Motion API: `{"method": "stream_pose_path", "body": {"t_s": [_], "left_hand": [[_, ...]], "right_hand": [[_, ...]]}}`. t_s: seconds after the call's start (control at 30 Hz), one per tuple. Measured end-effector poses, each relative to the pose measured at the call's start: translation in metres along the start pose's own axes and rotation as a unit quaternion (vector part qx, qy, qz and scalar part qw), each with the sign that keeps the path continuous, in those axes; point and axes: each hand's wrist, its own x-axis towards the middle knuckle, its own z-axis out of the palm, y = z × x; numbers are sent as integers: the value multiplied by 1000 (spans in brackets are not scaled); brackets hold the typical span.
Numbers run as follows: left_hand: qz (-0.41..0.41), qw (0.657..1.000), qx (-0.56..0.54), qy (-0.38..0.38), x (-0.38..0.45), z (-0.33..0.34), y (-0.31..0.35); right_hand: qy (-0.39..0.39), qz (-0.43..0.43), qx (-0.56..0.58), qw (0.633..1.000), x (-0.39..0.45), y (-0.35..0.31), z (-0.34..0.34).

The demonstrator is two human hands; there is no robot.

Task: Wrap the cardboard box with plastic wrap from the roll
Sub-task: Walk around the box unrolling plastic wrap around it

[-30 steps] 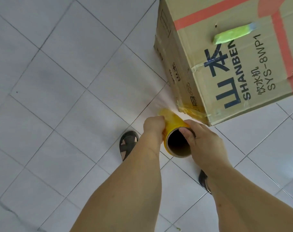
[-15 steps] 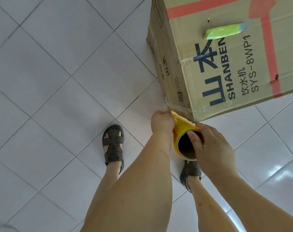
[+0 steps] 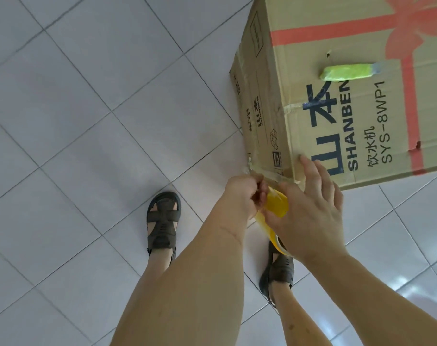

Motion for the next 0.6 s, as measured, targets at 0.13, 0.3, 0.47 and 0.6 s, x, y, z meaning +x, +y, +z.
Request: {"method": "stream_pose_path", "body": {"t_s": [0.13, 0.3, 0.47, 0.6], "left_hand": [[8, 1000, 24, -6, 2, -4, 0], [8, 999, -20, -41, 5, -1, 1], [33, 996, -35, -72, 6, 7, 3], [65, 995, -6, -79, 10, 8, 9]], "right_hand": [[-29, 38, -26, 999, 17, -6, -4], [-23, 24, -53, 998, 28, -5, -10], [-12, 3, -98, 995, 34, -7, -7], [16, 2, -77, 997, 36, -7, -7]]}}
